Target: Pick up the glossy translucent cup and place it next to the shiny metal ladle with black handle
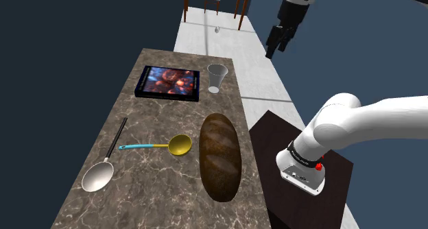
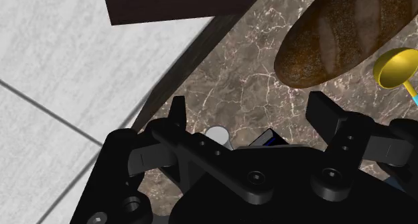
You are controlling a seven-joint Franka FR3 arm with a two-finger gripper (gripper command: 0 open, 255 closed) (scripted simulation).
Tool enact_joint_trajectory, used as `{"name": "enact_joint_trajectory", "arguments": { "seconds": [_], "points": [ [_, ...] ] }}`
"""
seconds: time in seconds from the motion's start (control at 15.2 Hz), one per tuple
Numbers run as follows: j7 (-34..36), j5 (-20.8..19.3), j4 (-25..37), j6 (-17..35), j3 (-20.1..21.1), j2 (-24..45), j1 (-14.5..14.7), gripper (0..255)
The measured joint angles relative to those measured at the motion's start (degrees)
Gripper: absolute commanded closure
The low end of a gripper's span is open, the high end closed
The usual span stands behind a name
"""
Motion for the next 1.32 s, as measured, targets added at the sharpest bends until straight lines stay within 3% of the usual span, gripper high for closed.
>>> {"name": "enact_joint_trajectory", "arguments": {
  "seconds": [0.26, 0.79, 1.32],
  "points": [
    [0.07, -0.77, -0.45, 3.73, 1.02, 3.23, 0.2, 0],
    [2.21, -4.41, -1.21, 18.33, 5.54, 16.98, 0.5, 0],
    [6.13, -11.86, 4.05, 29.37, 9.29, 33.82, -0.58, 0]
  ]
}}
